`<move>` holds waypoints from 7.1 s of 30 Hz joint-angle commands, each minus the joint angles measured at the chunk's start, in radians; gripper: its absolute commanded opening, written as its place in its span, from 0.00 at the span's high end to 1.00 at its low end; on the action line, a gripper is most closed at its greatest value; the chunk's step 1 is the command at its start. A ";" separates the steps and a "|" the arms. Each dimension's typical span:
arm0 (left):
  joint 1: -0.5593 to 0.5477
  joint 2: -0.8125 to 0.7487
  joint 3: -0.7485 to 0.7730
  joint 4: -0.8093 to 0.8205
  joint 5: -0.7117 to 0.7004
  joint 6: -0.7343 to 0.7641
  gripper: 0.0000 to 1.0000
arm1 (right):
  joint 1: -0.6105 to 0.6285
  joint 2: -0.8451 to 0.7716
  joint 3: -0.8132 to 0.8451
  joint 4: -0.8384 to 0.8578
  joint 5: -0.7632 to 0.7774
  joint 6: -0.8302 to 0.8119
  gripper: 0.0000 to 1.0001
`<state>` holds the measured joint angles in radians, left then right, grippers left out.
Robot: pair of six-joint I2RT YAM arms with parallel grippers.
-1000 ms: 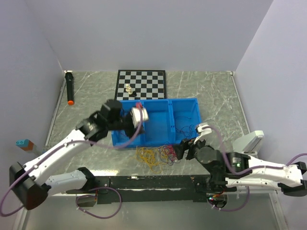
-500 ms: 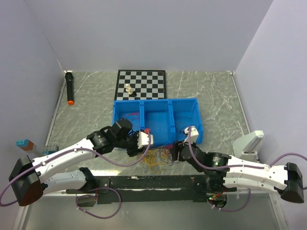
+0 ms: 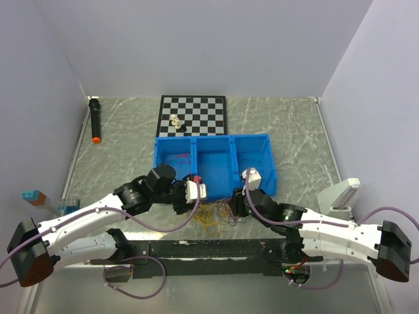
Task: Untangle the cables
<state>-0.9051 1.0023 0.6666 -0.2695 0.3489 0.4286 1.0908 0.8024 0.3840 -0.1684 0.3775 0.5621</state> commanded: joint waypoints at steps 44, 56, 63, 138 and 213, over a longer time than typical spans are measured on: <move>-0.008 -0.059 0.045 0.056 0.202 0.004 0.99 | 0.096 0.011 0.274 0.107 -0.321 -0.142 0.80; 0.048 -0.083 0.378 -0.178 0.098 -0.001 0.99 | 0.095 -0.298 0.135 -0.054 -0.187 -0.128 0.06; 0.064 -0.087 0.573 -0.254 0.116 -0.068 0.99 | 0.095 -0.273 0.081 0.015 -0.230 -0.128 0.00; 0.094 -0.010 1.173 -0.145 0.045 -0.080 0.98 | 0.245 -0.040 0.142 0.394 -0.109 -0.237 0.16; 0.094 -0.191 0.611 0.253 -0.300 0.216 0.99 | 0.222 -0.020 0.000 0.241 -0.055 -0.067 0.58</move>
<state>-0.8146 0.8398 1.3586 -0.1104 0.1825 0.6163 1.2945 0.8272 0.4038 0.0414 0.2920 0.4564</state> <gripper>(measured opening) 0.025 0.429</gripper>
